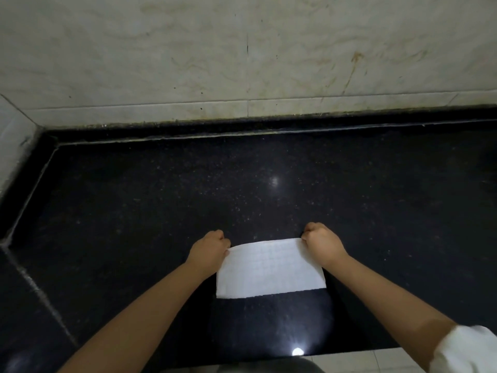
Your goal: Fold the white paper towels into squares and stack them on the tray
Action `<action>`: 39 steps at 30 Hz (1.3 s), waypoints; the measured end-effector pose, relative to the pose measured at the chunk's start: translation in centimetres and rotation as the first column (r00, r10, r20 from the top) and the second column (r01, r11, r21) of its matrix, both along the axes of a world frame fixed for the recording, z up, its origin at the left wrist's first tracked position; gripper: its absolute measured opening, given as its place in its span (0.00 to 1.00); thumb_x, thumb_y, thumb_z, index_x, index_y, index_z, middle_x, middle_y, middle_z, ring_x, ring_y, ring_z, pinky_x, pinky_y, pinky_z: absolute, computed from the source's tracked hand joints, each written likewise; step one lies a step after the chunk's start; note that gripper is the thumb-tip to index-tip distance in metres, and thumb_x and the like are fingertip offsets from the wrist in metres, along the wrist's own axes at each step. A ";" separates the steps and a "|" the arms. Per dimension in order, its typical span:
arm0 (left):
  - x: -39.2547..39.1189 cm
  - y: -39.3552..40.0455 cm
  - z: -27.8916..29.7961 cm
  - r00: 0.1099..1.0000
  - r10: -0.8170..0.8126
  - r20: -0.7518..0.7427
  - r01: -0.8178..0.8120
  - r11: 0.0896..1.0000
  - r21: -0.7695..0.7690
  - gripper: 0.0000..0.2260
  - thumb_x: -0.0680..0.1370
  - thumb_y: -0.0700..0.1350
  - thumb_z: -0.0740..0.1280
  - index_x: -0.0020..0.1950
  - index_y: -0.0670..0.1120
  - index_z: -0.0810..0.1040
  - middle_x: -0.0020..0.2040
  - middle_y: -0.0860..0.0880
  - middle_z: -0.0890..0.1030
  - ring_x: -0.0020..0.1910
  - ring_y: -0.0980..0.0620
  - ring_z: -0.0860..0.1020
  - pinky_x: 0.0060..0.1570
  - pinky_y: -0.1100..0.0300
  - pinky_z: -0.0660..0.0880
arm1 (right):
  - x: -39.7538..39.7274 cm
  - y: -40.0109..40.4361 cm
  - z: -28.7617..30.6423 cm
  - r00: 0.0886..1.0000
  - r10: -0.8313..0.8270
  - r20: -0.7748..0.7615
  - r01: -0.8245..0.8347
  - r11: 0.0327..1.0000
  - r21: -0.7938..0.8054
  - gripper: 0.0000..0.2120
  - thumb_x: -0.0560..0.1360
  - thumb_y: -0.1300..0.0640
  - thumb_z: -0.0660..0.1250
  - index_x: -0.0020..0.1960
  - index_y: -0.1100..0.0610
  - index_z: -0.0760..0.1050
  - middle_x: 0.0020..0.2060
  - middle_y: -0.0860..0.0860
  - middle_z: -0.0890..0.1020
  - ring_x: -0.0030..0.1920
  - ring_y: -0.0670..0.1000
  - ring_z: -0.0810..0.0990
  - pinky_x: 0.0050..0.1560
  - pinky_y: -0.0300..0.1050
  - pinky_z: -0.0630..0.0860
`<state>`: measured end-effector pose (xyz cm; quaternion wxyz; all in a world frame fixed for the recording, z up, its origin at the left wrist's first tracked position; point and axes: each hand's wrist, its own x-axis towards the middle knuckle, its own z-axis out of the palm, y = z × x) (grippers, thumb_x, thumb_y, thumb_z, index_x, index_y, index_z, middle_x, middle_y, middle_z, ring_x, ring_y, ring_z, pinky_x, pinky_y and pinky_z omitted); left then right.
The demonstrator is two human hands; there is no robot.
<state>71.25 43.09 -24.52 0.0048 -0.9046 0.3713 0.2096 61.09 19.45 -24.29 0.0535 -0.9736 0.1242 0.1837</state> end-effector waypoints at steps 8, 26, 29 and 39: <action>0.7 -0.5 1.5 0.967 -0.219 0.134 0.179 0.950 0.255 0.14 0.79 0.40 0.58 0.64 0.43 0.72 0.62 0.45 0.72 0.62 0.48 0.71 0.53 0.60 0.71 | -0.3 -0.6 0.6 0.991 0.128 -0.034 -0.129 0.991 -0.018 0.15 0.78 0.62 0.55 0.62 0.60 0.73 0.59 0.55 0.75 0.62 0.54 0.70 0.57 0.44 0.71; -2.9 2.1 -1.1 0.887 -0.153 0.436 0.283 0.926 -0.251 0.04 0.61 0.40 0.74 0.34 0.45 0.83 0.29 0.47 0.79 0.26 0.48 0.77 0.24 0.65 0.70 | -6.8 -0.2 -1.3 0.834 0.048 0.549 -0.045 0.999 -0.019 0.12 0.52 0.65 0.82 0.31 0.57 0.82 0.31 0.54 0.82 0.34 0.56 0.80 0.31 0.47 0.75; -4.3 2.8 -3.0 0.960 -0.093 0.264 0.146 0.970 -0.193 0.21 0.50 0.40 0.83 0.41 0.46 0.85 0.32 0.48 0.81 0.28 0.50 0.79 0.25 0.63 0.73 | -7.9 0.7 -2.2 0.890 -0.074 0.450 0.057 0.997 0.052 0.17 0.50 0.65 0.82 0.36 0.56 0.84 0.34 0.55 0.83 0.34 0.57 0.82 0.33 0.50 0.77; -3.8 1.8 -1.7 0.956 -0.168 0.239 0.207 0.967 -0.150 0.16 0.46 0.41 0.82 0.29 0.47 0.80 0.29 0.51 0.79 0.27 0.52 0.78 0.24 0.68 0.71 | -6.9 0.3 -1.5 0.912 -0.063 0.405 0.043 0.997 0.058 0.15 0.49 0.65 0.82 0.31 0.56 0.82 0.32 0.53 0.81 0.33 0.55 0.82 0.28 0.45 0.74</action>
